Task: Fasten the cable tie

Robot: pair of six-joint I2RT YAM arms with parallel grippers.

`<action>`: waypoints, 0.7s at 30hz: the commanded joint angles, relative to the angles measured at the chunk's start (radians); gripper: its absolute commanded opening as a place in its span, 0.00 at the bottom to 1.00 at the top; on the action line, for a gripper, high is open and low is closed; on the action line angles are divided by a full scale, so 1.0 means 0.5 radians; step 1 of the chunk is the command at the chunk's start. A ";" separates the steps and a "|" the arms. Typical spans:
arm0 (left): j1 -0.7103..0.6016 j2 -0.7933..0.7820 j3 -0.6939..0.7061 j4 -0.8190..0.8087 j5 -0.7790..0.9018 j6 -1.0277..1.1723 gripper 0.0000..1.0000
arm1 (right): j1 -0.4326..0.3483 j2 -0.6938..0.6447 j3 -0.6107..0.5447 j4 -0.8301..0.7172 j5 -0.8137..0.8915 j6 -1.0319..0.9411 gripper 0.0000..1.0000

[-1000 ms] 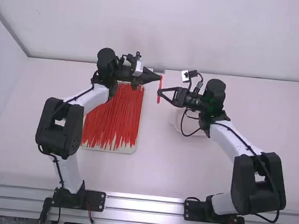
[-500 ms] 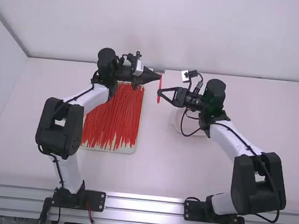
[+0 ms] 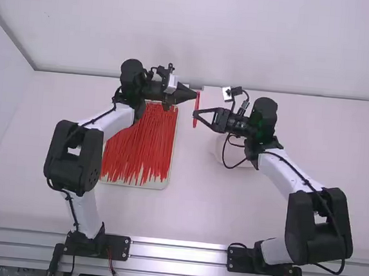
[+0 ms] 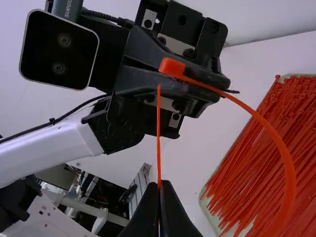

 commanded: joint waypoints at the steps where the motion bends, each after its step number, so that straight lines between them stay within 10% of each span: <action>1: 0.008 -0.006 -0.008 0.008 0.083 0.027 0.02 | -0.020 0.015 -0.002 0.008 -0.008 0.007 0.00; 21: 0.007 -0.006 -0.008 0.019 0.208 0.035 0.02 | -0.022 0.015 0.014 0.188 -0.010 0.202 0.00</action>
